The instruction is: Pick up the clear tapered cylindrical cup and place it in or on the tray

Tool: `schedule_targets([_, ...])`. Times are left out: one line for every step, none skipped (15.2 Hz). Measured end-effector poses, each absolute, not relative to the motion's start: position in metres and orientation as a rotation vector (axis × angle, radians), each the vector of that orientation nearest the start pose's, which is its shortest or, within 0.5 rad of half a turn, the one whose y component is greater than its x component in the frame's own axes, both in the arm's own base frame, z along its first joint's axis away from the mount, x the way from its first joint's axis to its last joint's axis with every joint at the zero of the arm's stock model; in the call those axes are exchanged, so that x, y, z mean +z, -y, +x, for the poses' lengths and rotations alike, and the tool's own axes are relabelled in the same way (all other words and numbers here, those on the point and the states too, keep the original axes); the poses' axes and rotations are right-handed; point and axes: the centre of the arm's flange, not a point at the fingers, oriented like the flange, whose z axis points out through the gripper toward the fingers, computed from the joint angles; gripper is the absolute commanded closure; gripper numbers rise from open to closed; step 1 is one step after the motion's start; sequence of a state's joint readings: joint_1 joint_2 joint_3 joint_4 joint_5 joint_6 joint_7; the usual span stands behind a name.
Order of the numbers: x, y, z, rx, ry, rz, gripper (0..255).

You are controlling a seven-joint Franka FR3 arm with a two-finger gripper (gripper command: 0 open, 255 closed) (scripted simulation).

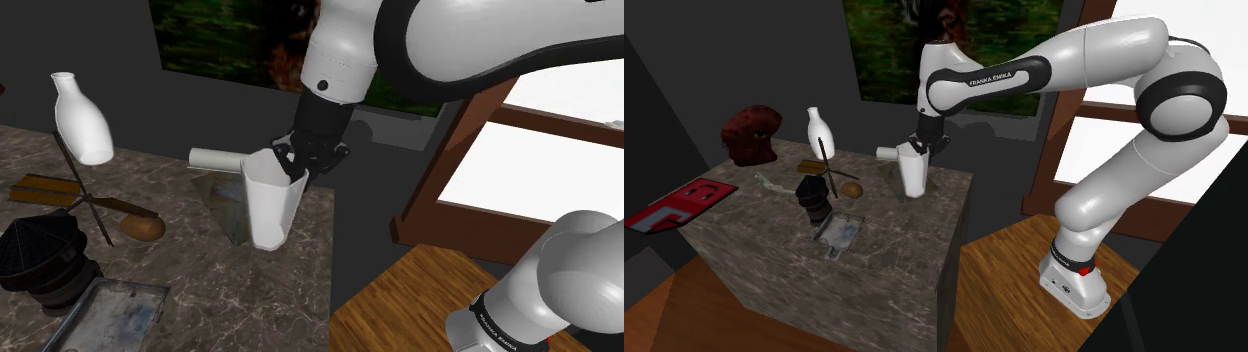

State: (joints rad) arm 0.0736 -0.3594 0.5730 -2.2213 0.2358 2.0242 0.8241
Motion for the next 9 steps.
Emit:
schedule_targets([0.509, -0.324, 0.356, -0.107, -0.436, -3.013, 255])
schedule_targets([0.511, -0.337, 0.358, -0.108, -0.436, -3.013, 255])
schedule_targets([0.514, -0.348, 0.359, -0.107, -0.437, -3.013, 255])
schedule_targets([0.517, -0.362, 0.359, -0.108, -0.436, -3.013, 255])
schedule_targets([0.516, -0.375, 0.362, -0.107, -0.435, -3.012, 255])
schedule_targets([0.517, -0.389, 0.365, -0.106, -0.434, -3.012, 255])
schedule_targets([0.521, -0.402, 0.364, -0.106, -0.434, -3.013, 255])
schedule_targets([0.525, -0.415, 0.367, -0.106, -0.434, -3.012, 255])
schedule_targets([0.526, -0.428, 0.369, -0.105, -0.434, -3.012, 255])
